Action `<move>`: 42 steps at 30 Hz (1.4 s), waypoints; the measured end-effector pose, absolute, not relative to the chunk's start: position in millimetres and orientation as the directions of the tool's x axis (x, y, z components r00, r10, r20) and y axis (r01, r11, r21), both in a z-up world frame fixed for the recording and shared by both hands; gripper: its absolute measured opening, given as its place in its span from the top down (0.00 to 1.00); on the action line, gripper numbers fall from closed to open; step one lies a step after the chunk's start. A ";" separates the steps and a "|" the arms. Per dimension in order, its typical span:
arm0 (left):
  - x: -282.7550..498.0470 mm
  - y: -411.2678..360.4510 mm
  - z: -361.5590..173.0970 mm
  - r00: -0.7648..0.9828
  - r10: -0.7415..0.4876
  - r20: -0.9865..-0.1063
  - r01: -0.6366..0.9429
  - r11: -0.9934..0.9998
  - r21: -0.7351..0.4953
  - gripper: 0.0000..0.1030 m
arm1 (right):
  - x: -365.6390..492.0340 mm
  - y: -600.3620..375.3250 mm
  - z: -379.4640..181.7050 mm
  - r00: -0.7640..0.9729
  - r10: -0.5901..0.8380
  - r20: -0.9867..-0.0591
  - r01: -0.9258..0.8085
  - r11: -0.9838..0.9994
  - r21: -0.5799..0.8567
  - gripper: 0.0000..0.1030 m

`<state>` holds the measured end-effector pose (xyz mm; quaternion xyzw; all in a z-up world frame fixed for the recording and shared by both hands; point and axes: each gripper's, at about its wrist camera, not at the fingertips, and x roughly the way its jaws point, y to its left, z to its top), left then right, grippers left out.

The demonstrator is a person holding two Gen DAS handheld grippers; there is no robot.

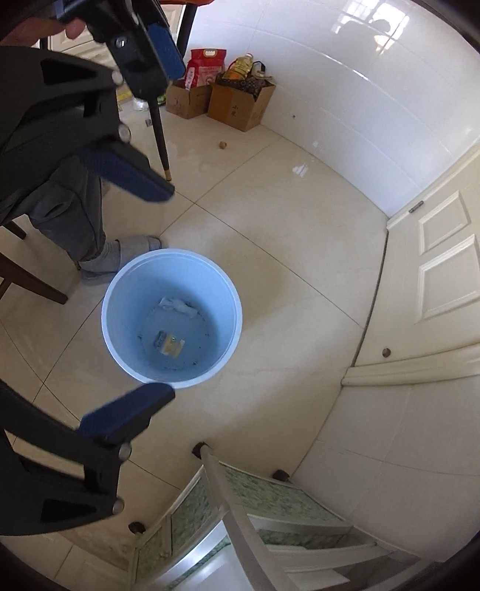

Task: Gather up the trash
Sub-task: 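Return both open tools to the orange table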

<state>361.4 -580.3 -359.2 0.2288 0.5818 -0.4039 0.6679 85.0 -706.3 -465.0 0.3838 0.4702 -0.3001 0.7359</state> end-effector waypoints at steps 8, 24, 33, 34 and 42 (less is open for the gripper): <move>328.3 -533.0 -288.7 0.136 -0.348 -0.928 0.797 0.594 -0.106 0.13 | 78.3 -687.2 -425.6 0.394 -0.141 -0.908 0.805 0.530 0.267 0.00; 253.7 -332.8 -119.0 0.483 -0.536 -0.693 0.681 0.727 -0.087 0.09 | 111.6 -574.1 -247.8 0.623 -0.295 -0.724 0.633 0.735 0.244 0.00; 188.2 -219.8 -76.9 0.659 -0.499 -0.562 0.553 0.829 -0.087 0.08 | 149.9 -481.9 -173.1 0.753 -0.256 -0.606 0.463 0.861 0.211 0.00; 179.9 -205.2 -72.7 0.676 -0.493 -0.548 0.539 0.837 -0.088 0.08 | 154.5 -468.3 -164.4 0.768 -0.248 -0.591 0.439 0.875 0.203 0.00; 124.1 -122.4 -59.3 0.797 -0.406 -0.448 0.405 0.908 -0.103 0.04 | 182.6 -381.8 -109.6 0.862 -0.176 -0.475 0.284 0.945 0.165 0.00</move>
